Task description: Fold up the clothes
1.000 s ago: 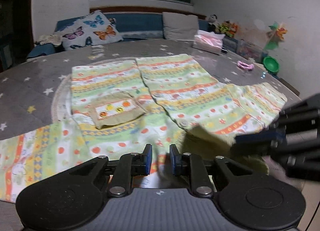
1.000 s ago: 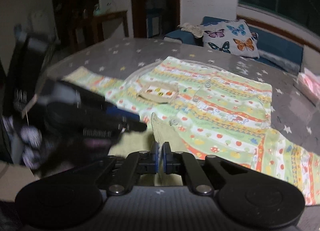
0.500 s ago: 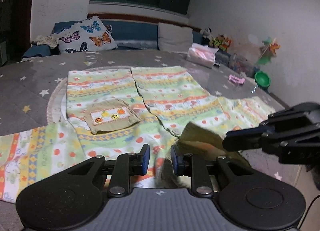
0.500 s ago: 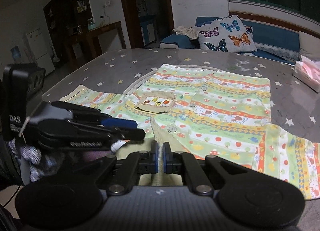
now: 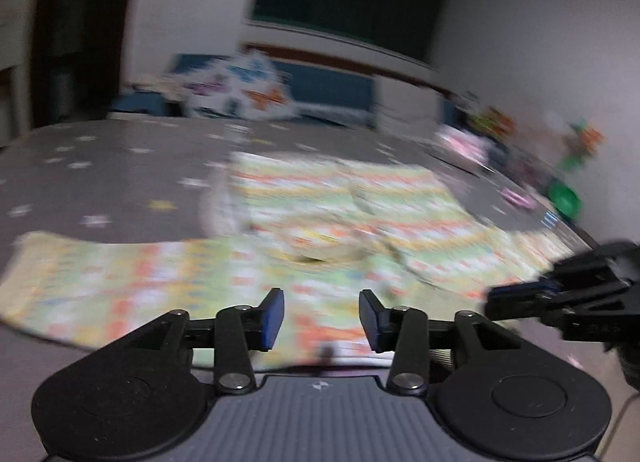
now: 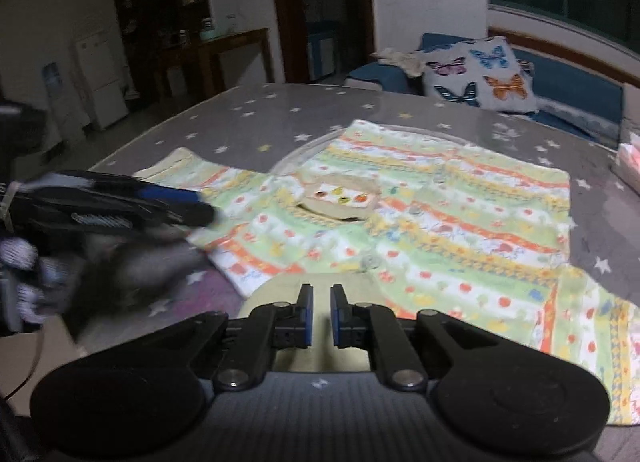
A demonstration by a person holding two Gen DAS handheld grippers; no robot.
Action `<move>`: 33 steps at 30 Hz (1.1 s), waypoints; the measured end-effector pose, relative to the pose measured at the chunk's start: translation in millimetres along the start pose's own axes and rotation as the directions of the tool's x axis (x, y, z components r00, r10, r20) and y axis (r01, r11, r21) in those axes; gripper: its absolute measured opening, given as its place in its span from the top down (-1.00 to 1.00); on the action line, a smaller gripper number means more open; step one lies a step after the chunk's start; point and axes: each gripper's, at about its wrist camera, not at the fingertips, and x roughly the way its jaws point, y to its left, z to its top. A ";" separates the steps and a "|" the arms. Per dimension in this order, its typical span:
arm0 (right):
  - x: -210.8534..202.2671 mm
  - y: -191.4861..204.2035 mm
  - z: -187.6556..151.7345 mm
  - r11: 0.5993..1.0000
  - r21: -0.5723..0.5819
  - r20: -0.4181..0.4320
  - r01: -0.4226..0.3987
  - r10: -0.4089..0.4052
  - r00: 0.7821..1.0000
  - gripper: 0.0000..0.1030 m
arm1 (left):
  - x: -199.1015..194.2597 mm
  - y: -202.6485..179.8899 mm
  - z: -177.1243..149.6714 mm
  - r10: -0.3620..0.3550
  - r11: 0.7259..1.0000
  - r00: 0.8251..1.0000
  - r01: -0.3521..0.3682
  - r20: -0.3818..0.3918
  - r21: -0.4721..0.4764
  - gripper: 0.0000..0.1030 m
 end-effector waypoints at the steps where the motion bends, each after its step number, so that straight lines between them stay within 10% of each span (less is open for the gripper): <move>1: 5.5 -1.4 1.1 1.000 0.002 -0.002 0.017 -0.017 1.000 0.83 | -4.6 11.1 0.1 0.047 0.998 0.999 -0.046 0.010 -0.033 0.13; 5: 30.9 -0.6 -4.0 1.000 -0.007 -0.057 0.030 -0.031 0.998 0.83 | -16.8 56.1 0.5 0.241 0.954 0.970 -0.235 0.012 -0.186 0.13; 10: 30.3 5.3 -4.3 0.998 -0.045 -0.054 0.042 -0.044 0.998 0.82 | -25.7 107.3 1.8 0.452 0.831 0.892 -0.431 -0.024 -0.352 0.02; 15: 34.9 5.8 -3.5 0.998 -0.043 -0.064 0.048 -0.051 0.997 0.81 | -19.7 142.9 -0.2 0.508 0.763 0.859 -0.486 -0.069 -0.427 0.04; 23: 36.2 6.3 -2.5 0.997 -0.047 -0.070 0.055 -0.058 0.996 0.72 | -5.7 155.8 4.0 0.513 0.779 0.857 -0.492 -0.056 -0.390 0.87; 33: 45.5 12.3 17.6 0.998 -0.041 -0.003 0.039 -0.039 0.999 0.60 | -39.3 103.9 62.9 0.382 0.893 0.908 -0.315 0.172 -0.322 0.94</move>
